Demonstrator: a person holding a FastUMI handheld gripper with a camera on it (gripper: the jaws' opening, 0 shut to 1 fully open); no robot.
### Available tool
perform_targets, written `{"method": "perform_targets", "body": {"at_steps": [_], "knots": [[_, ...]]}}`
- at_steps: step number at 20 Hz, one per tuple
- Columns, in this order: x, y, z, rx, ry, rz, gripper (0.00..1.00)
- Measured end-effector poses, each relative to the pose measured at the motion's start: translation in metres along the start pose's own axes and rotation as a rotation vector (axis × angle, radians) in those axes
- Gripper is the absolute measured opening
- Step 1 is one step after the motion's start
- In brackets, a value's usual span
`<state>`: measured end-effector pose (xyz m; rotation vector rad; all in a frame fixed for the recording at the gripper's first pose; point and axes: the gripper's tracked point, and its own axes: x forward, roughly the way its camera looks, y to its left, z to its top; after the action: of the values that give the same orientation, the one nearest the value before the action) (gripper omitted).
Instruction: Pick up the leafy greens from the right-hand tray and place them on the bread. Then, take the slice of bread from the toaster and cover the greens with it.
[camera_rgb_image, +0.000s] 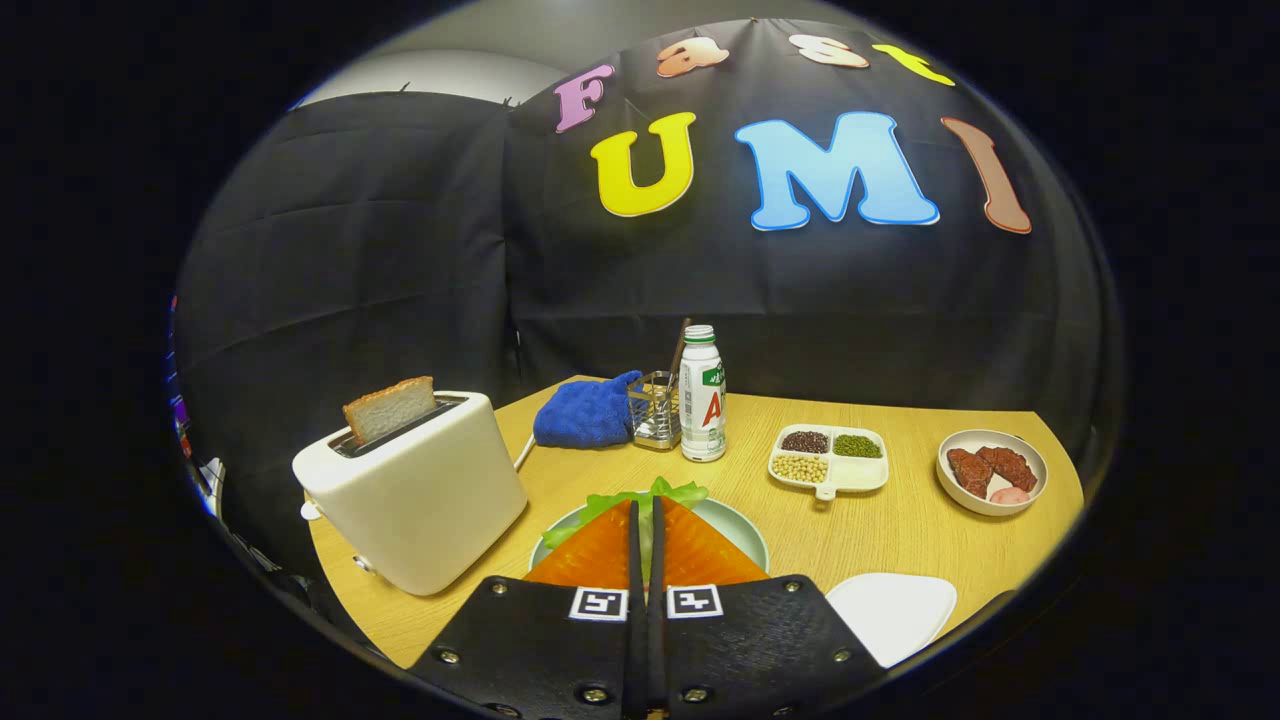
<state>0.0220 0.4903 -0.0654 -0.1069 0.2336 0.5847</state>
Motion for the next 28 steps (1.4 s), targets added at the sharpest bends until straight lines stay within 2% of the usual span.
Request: {"method": "perform_targets", "body": {"at_steps": [5, 9, 10, 12, 16, 18, 28], "knots": [[0.019, 0.007, -0.017, 0.073, 0.012, 0.012, 0.0], [0.024, -0.003, -0.038, 0.079, 0.048, -0.028, 0.0], [0.023, -0.007, -0.038, 0.085, 0.045, -0.039, 0.03], [0.022, -0.01, -0.039, 0.099, 0.037, -0.046, 0.13], [0.013, -0.031, -0.038, 0.085, 0.034, -0.12, 0.32], [0.004, -0.029, -0.03, 0.082, -0.001, -0.114, 0.39], [-0.048, 0.013, 0.006, 0.002, -0.147, -0.158, 0.39]]}}
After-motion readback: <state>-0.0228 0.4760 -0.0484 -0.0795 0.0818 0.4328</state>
